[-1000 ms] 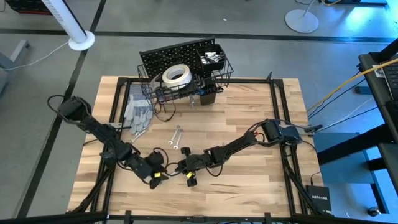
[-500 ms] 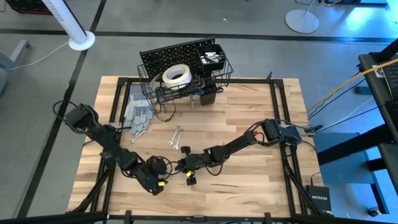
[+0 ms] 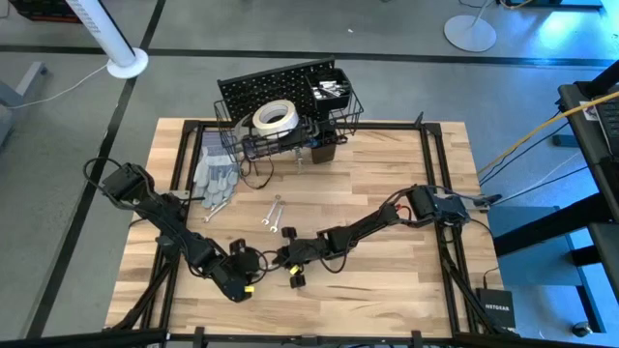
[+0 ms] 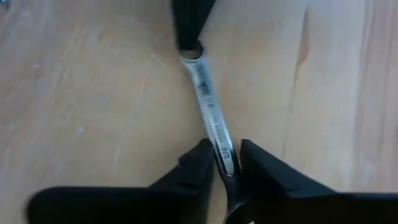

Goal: Hang tools onto peg board
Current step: Hang the wrench on the pegboard

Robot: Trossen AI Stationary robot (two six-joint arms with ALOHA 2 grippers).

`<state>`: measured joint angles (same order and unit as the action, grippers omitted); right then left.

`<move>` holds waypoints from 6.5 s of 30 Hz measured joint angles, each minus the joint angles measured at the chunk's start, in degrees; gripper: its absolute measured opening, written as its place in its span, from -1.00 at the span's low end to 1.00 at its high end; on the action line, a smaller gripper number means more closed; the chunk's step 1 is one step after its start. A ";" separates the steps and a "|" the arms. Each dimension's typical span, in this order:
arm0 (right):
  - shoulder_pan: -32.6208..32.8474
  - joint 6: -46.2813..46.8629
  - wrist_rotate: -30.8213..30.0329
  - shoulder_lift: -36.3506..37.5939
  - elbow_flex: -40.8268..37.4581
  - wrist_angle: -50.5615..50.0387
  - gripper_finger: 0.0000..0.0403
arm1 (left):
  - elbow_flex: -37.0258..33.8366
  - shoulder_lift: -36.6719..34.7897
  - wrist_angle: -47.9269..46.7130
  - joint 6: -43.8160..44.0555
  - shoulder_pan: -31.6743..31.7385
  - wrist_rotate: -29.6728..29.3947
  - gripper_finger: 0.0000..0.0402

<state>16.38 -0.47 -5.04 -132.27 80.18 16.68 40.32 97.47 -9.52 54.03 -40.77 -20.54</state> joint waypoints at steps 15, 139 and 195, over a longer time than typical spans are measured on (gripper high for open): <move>-0.06 -2.85 0.21 9.99 -0.28 -12.91 -0.95 | 0.18 0.00 -0.65 -3.14 -0.02 -2.64 -0.96; 22.60 30.66 -40.84 43.87 -46.90 3.17 -0.95 | -11.43 -16.34 17.44 -26.17 29.19 4.54 -0.35; 0.19 11.94 -6.70 14.05 -25.73 14.04 -0.95 | -11.41 1.62 35.91 -33.11 18.10 1.45 -0.99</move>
<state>16.58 11.47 -11.74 -118.21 54.45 30.72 28.91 99.09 26.39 20.93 -22.68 -19.09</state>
